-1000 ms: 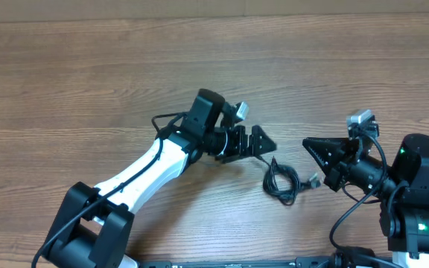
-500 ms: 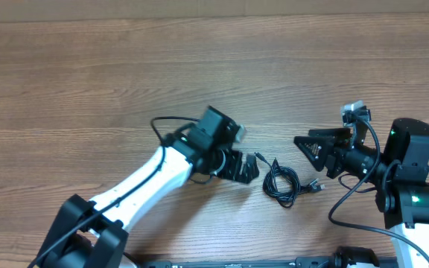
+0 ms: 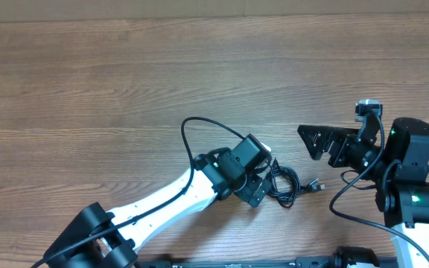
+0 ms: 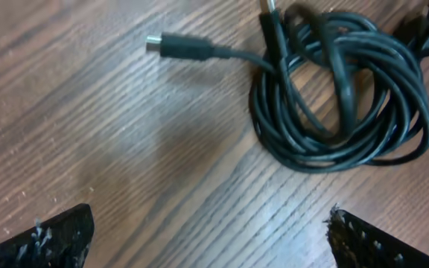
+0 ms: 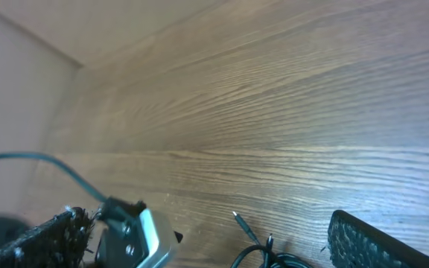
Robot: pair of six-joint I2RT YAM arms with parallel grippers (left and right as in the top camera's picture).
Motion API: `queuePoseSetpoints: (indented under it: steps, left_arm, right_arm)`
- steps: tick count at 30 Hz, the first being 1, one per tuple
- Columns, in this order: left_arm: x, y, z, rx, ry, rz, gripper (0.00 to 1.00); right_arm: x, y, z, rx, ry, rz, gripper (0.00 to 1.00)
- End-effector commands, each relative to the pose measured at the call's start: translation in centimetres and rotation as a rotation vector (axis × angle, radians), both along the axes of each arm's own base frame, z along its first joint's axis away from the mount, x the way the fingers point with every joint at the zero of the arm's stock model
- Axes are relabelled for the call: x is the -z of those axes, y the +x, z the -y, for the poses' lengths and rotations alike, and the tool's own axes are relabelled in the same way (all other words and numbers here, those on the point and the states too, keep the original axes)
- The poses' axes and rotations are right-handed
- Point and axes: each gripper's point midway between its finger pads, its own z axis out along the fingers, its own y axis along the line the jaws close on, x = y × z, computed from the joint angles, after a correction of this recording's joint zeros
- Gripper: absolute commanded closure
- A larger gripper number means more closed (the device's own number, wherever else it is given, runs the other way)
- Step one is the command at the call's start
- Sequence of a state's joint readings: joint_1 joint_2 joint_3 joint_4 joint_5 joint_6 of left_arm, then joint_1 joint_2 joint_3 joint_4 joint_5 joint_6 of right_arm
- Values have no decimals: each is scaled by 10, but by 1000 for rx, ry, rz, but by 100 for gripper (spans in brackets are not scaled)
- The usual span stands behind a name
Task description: Untangle cables
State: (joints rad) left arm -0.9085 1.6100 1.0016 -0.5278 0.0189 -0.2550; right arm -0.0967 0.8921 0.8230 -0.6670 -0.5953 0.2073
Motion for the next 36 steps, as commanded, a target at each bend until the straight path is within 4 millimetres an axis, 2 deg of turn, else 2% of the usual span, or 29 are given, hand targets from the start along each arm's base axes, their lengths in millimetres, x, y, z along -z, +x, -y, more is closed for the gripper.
queuePoseSetpoints:
  steps: [1,4,6,8,12,17,19,25,30,34,36]
  left_arm:
    - [-16,10,7,-2,31,152,0]
    - [-25,19,11,38,81,286,0]
    - [-28,18,17,120,98,329,0]
    - [-26,5,27,271,100,329,3]
    - [-22,-42,54,624,27,276,2]
    - [-22,-74,69,888,-4,306,0]
    - [-21,-78,70,971,9,339,0]
    - [-13,-74,67,1050,45,364,0]
    - [11,-74,65,1068,82,316,0]
    - [21,-78,71,1097,61,300,0]
    - [25,-78,70,1128,74,307,4]
  right_arm:
    - [-6,4,5,55,15,-3,0]
    - [-6,4,5,55,16,-4,0]
    - [-6,4,8,80,25,-16,0]
    - [-3,6,14,134,42,-44,0]
    - [1,5,27,192,61,-79,0]
    - [8,1,47,273,83,-126,0]
    - [9,0,51,285,96,-134,0]
    - [5,-2,48,243,104,-113,0]
    - [5,-2,48,241,102,-111,0]
    - [5,-2,48,233,90,-104,0]
    - [5,-2,48,233,90,-104,0]
